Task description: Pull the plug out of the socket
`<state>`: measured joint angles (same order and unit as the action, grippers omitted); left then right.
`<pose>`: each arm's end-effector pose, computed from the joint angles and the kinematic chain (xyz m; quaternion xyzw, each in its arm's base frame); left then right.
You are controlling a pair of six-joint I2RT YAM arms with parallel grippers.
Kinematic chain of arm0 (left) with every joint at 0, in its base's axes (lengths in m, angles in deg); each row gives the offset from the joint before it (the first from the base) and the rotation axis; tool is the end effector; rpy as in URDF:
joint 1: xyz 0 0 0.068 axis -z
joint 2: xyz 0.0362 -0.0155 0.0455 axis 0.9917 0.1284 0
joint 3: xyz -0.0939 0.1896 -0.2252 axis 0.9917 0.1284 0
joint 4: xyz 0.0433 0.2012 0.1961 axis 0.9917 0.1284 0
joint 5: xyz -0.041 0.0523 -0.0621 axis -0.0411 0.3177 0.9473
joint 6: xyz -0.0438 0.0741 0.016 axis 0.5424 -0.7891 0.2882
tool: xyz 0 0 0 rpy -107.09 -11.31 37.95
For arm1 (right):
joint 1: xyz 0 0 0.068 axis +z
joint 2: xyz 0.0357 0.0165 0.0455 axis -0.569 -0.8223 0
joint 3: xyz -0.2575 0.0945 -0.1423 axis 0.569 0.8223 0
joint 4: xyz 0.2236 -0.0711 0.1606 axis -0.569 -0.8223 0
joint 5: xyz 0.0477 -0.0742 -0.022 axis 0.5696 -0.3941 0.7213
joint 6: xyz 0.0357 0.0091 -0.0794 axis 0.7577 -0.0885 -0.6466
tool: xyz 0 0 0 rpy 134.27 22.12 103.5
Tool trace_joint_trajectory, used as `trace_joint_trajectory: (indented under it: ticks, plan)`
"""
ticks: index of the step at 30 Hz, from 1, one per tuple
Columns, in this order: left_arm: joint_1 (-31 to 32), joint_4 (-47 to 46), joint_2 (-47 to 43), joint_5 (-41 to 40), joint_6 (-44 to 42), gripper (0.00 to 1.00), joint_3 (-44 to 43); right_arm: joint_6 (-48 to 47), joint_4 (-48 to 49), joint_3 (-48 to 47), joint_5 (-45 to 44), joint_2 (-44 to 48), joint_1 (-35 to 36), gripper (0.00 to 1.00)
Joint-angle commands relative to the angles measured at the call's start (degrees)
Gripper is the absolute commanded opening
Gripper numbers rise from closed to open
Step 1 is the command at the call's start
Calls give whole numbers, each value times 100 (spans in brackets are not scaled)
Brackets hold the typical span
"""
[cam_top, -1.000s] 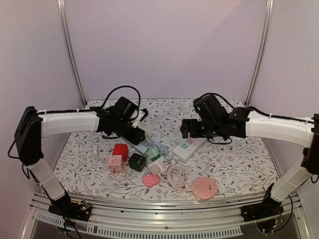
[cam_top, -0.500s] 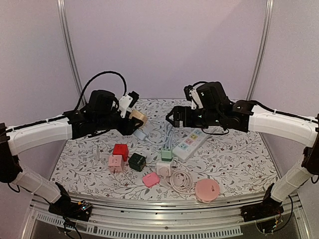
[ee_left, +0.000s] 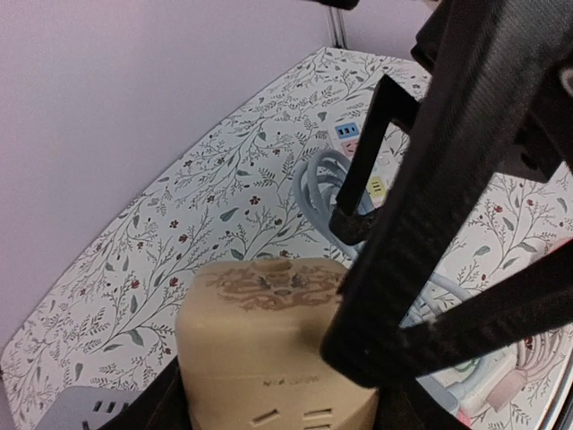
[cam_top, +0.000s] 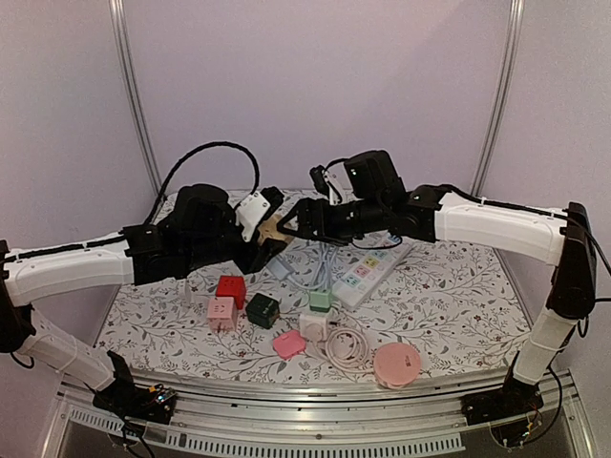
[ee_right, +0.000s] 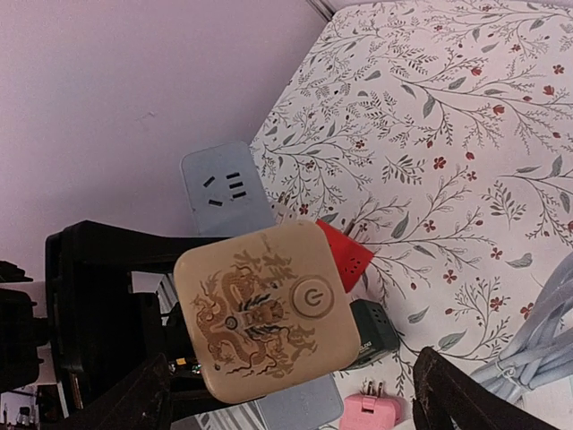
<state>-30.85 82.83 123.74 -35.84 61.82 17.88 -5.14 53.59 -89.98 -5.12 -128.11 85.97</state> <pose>0.2290 -0.2692 0.3063 0.3802 0.7547 -0.1294 0.5188 0.2826 0.3864 0.3274 -0.1812 0.8341 0.4367 0.2841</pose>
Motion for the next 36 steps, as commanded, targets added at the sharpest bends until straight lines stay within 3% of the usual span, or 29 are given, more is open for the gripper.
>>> trace_joint_trajectory:
  ticks: [1,13,19,23,25,29,36]
  plan:
    - [113,-529,-404,95,-38,24,28,309,435,-148,538,-285,-14,91]
    - [206,-529,-464,190,-122,24,19,752,1269,-228,846,-670,-11,83]
    - [211,-523,-505,274,-97,24,18,880,1657,-229,1002,-810,8,72]
    - [211,-384,-399,301,-66,27,-111,883,1799,-211,1070,-836,52,56]
    - [215,-251,-366,281,-34,39,-210,838,1802,-162,949,-807,49,48]
    - [187,-110,-488,508,68,82,-362,730,1846,-36,527,-652,42,40]
    - [149,355,-798,890,98,98,-656,539,1862,208,-242,-350,11,39]
